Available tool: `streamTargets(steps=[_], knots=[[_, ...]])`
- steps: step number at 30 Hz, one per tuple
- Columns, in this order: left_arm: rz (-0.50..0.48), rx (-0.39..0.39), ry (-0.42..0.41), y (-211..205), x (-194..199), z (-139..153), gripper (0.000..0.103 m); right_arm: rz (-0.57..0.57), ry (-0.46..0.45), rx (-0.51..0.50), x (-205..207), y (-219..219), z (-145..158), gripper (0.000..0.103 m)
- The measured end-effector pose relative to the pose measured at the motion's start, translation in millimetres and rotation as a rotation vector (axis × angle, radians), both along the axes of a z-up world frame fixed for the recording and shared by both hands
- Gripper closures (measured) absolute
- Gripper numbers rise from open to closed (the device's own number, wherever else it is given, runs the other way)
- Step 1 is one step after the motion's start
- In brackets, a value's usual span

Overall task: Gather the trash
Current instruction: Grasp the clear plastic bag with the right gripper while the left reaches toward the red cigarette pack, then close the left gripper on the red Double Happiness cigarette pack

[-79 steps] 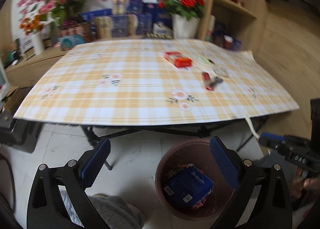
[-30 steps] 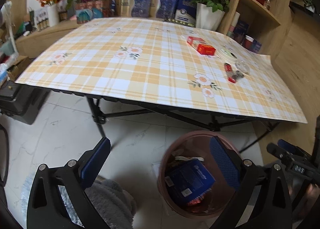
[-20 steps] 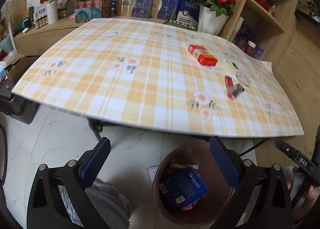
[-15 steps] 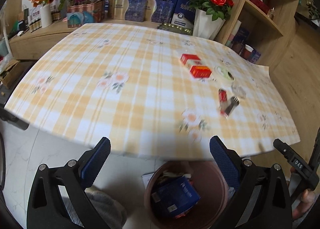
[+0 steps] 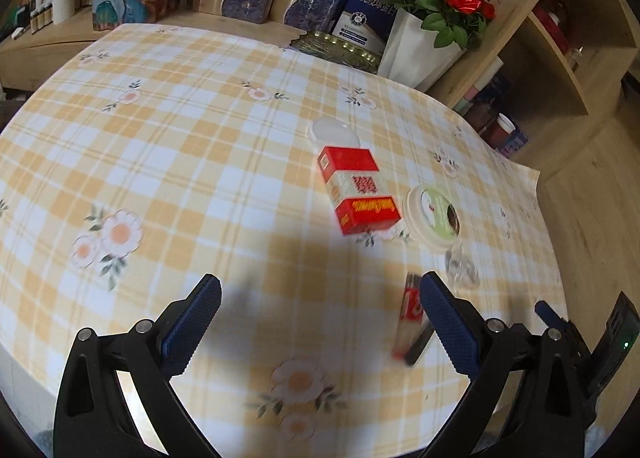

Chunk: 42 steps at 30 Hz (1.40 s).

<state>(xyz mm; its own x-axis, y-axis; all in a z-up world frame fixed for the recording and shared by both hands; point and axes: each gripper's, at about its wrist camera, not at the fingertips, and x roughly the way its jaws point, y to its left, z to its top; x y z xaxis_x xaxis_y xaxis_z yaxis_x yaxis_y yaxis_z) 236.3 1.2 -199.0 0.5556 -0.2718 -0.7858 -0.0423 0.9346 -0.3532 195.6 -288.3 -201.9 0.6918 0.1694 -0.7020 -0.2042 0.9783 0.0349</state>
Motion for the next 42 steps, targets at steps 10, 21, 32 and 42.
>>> streamTargets(steps=[10,21,32,42], knots=[[-0.022,0.074,0.040,-19,18,-11,0.006,0.172,0.019,0.038,68,17,-15,0.016],[0.007,0.069,0.062,-17,25,-25,0.006,0.260,0.110,-0.046,72,40,-43,0.065],[0.028,0.059,0.098,-39,53,-35,0.006,0.114,-0.004,0.114,62,4,-26,0.069],[0.133,0.149,0.071,-63,114,-32,0.006,0.122,0.012,0.111,66,3,-29,0.069]])
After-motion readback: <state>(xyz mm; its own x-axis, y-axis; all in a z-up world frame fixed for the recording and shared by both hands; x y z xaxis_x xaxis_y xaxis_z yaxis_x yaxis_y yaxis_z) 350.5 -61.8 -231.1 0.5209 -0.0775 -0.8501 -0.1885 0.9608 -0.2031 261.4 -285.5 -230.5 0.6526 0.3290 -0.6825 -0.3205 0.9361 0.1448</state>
